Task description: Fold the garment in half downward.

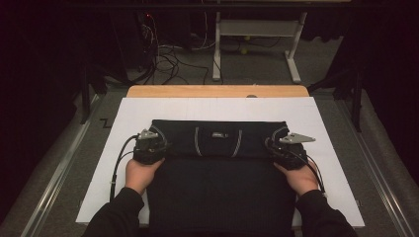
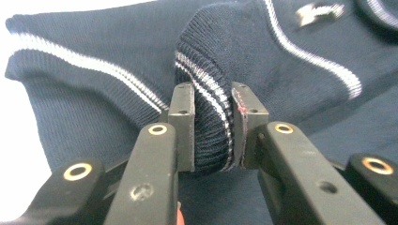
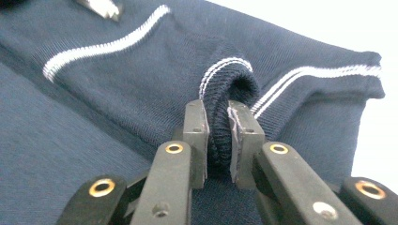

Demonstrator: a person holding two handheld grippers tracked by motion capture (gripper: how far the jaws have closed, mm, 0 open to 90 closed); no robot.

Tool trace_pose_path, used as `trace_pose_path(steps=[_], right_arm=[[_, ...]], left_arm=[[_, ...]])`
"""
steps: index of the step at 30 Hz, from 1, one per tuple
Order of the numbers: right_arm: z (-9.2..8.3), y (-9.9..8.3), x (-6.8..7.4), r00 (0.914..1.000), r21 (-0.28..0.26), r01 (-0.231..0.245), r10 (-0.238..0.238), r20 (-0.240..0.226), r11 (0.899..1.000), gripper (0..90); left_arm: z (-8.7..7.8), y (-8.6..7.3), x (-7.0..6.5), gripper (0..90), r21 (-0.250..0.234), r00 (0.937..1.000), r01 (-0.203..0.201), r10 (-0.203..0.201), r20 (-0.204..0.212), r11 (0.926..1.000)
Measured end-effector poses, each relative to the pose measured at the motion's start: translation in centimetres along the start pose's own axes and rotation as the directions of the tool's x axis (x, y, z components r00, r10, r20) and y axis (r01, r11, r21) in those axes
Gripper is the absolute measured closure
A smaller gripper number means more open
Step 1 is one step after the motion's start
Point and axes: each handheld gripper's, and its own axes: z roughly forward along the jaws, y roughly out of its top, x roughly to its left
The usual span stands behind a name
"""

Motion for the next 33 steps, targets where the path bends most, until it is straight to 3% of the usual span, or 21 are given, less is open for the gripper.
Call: trace_pose_path(steps=[6, 12, 17, 29, 33], right_arm=[[-2.2, 0.1, 0.4, 0.9995, -0.069, 0.027, -0.028, -0.014, 0.997, 79.8], [-3.6, -1.1, 0.7, 0.9992, -0.112, 0.026, -0.029, -0.029, 0.993, 79.9], [-4.4, -2.1, 1.3, 0.9984, -0.119, 0.038, -0.043, -0.038, 0.992, 79.9], [-5.8, -4.6, 2.2, 0.9980, -0.128, 0.040, -0.046, -0.043, 0.991, 79.9], [-6.5, -5.4, 2.6, 0.9975, -0.122, 0.045, -0.052, -0.048, 0.992, 79.9]], left_arm=[[-1.8, -0.2, -0.7, 69.7, -0.041, 0.9994, -0.022, 0.023, 0.027, 0.9989], [-3.2, -1.3, -1.1, 69.7, -0.055, 0.9977, -0.016, 0.020, 0.065, 0.9984], [-4.1, -2.3, -1.8, 69.6, -0.040, 0.9959, -0.042, 0.045, 0.079, 0.9983], [-5.0, -4.9, -2.8, 69.5, -0.030, 0.9922, -0.041, 0.044, 0.117, 0.9987], [-5.4, -5.5, -3.1, 69.5, -0.022, 0.9915, -0.057, 0.059, 0.116, 0.9982]])
